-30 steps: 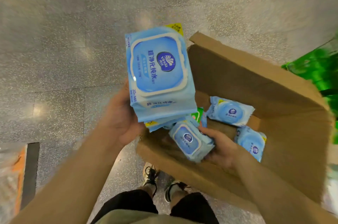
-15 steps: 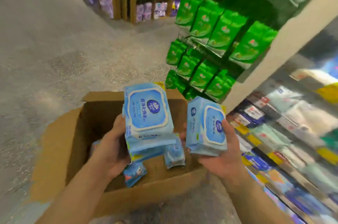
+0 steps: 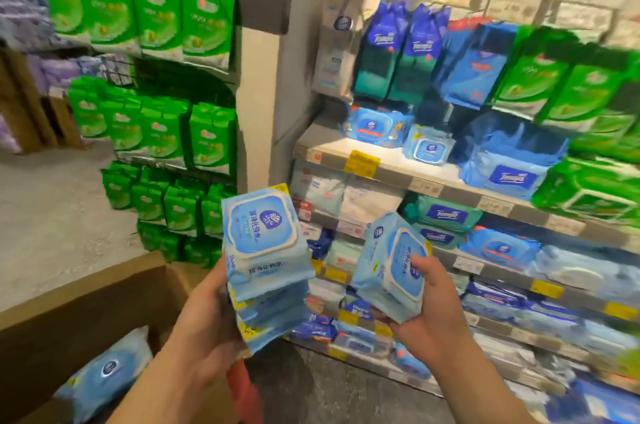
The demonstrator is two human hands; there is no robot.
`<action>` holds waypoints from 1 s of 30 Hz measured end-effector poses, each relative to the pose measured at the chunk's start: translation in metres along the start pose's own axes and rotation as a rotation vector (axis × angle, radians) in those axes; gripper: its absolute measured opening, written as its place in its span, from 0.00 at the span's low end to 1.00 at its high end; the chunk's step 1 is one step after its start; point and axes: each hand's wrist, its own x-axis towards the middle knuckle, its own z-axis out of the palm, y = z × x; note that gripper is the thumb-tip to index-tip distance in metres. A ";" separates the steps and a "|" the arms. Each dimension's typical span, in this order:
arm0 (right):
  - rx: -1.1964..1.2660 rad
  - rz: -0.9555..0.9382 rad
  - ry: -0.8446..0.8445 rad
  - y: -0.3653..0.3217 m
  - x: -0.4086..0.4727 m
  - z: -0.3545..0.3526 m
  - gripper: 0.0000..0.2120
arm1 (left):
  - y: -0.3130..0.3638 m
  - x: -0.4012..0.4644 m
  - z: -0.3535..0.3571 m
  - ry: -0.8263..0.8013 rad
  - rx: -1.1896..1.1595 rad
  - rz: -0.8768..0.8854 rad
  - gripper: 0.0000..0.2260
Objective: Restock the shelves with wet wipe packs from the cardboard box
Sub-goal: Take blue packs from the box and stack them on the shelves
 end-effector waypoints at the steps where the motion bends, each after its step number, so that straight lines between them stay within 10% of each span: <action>1: 0.019 -0.019 0.007 -0.014 0.002 -0.013 0.18 | -0.010 0.013 0.011 0.032 0.055 -0.020 0.33; 14: -0.369 -0.280 0.188 -0.152 0.078 -0.075 0.19 | -0.070 0.125 0.107 0.165 0.191 -0.141 0.18; 23: -0.116 -0.145 0.113 -0.190 0.164 -0.073 0.24 | -0.050 0.229 0.115 0.130 0.223 -0.124 0.17; 30: -0.690 -0.502 0.407 -0.213 0.229 -0.064 0.22 | -0.025 0.298 0.112 0.101 0.259 -0.146 0.16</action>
